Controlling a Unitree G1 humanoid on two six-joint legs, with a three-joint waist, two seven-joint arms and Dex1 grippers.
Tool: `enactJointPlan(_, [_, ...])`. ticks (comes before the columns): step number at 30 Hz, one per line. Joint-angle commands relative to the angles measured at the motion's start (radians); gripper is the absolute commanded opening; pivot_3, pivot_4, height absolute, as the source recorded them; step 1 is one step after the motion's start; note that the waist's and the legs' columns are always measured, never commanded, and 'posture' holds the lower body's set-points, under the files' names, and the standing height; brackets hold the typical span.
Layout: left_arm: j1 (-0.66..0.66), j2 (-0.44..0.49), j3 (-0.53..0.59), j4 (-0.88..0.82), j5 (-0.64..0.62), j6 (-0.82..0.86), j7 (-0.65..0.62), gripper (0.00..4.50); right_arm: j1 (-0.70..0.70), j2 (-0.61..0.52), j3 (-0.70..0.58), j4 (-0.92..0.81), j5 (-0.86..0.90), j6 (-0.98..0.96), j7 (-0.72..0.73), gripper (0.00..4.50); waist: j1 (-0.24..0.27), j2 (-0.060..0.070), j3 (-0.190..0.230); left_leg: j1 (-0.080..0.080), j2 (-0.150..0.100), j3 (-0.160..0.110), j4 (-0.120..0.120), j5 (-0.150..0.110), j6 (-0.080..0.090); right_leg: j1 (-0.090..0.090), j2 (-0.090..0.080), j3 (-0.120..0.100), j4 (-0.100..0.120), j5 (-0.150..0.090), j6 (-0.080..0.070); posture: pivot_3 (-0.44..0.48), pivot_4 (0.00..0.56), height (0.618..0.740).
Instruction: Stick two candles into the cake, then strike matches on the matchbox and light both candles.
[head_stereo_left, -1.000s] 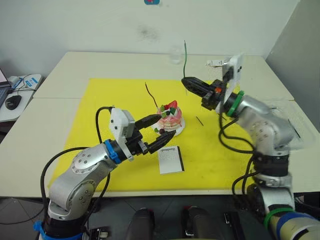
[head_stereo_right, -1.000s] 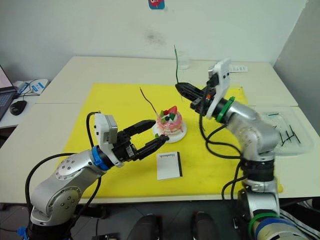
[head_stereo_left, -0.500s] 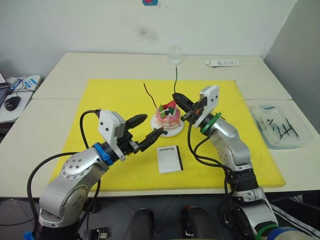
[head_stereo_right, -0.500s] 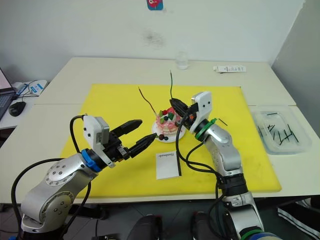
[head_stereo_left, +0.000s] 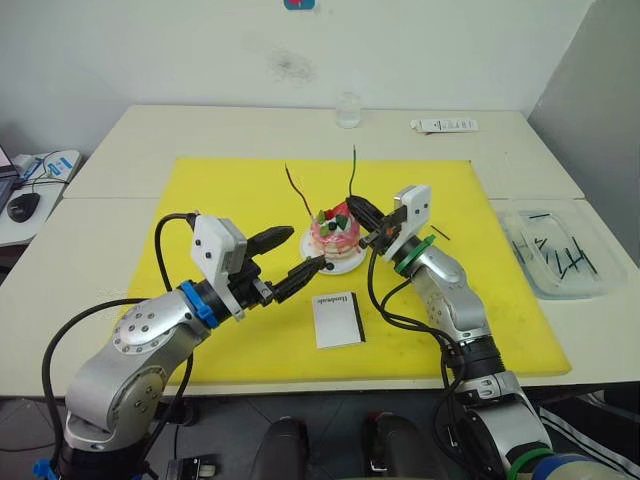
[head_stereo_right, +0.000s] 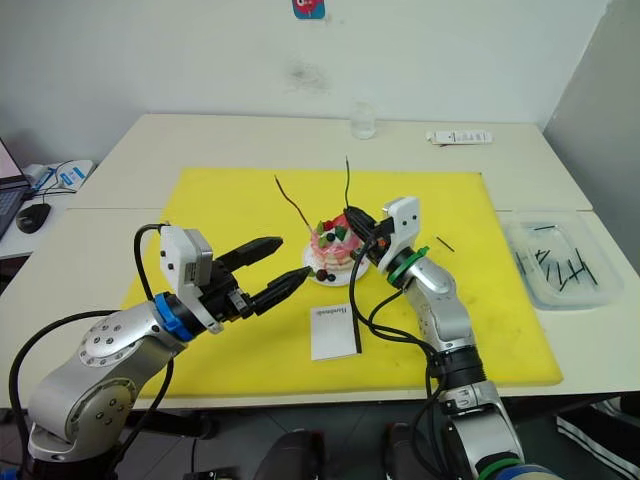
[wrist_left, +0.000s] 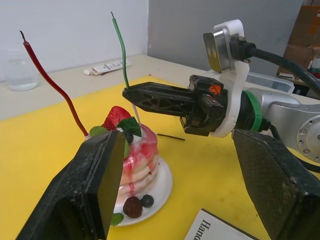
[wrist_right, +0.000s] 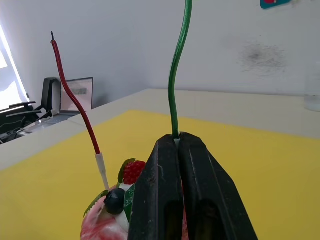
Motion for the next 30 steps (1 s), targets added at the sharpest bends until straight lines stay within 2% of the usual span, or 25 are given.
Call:
enactJointPlan(1, [-0.009,0.012,0.014,-0.037,-0.017,0.001,-0.006,3.81,-0.025,-0.002,-0.018,-0.013,-0.002,-0.024,-0.008,0.06,0.000,0.000,0.000,0.000,0.000,0.000,0.000,0.000,0.000,0.000,0.000,0.000,0.000,0.000,0.000,0.000,0.150,0.740])
enactJointPlan(30, [-0.012,0.015,0.004,-0.036,-0.011,0.006,-0.016,3.81,-0.014,0.020,-0.013,-0.039,0.010,0.014,-0.014,0.06,-0.001,0.000,0.000,0.000,0.001,0.000,-0.001,0.000,0.000,-0.002,0.001,0.000,0.000,0.000,0.000,0.000,0.150,0.740])
